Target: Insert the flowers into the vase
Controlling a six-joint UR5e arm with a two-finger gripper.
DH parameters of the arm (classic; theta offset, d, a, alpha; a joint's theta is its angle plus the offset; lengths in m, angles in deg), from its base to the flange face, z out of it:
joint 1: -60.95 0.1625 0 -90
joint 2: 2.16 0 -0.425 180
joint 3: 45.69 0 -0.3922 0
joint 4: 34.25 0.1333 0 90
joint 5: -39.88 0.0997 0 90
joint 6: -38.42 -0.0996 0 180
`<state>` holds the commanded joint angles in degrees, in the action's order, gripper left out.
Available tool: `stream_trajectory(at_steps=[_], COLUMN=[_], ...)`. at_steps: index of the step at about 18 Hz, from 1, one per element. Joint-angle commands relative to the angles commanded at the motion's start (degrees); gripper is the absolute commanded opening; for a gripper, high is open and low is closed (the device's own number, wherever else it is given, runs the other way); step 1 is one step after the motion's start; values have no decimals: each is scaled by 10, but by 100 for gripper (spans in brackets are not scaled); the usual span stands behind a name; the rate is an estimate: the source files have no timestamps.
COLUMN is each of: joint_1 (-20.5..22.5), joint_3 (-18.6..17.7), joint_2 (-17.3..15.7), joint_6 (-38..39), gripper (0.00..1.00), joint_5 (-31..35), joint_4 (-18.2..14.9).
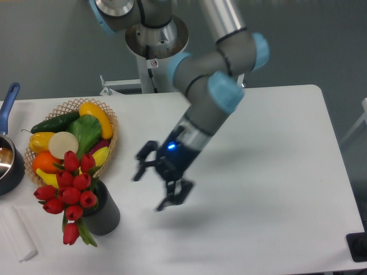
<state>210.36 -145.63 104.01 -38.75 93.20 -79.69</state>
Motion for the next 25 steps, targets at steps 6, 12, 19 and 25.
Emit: stream_trajectory(at_steps=[6, 12, 19, 25], joint_1=[29, 82, 223, 337], joint_3=[6, -2, 2, 8], joint_2=[-42, -103, -195, -269], joint_6=[-1, -30, -227, -311], gripper=[100, 100, 100, 100], joint_5=[225, 349, 369, 366], joint_4=[-4, -84, -235, -351])
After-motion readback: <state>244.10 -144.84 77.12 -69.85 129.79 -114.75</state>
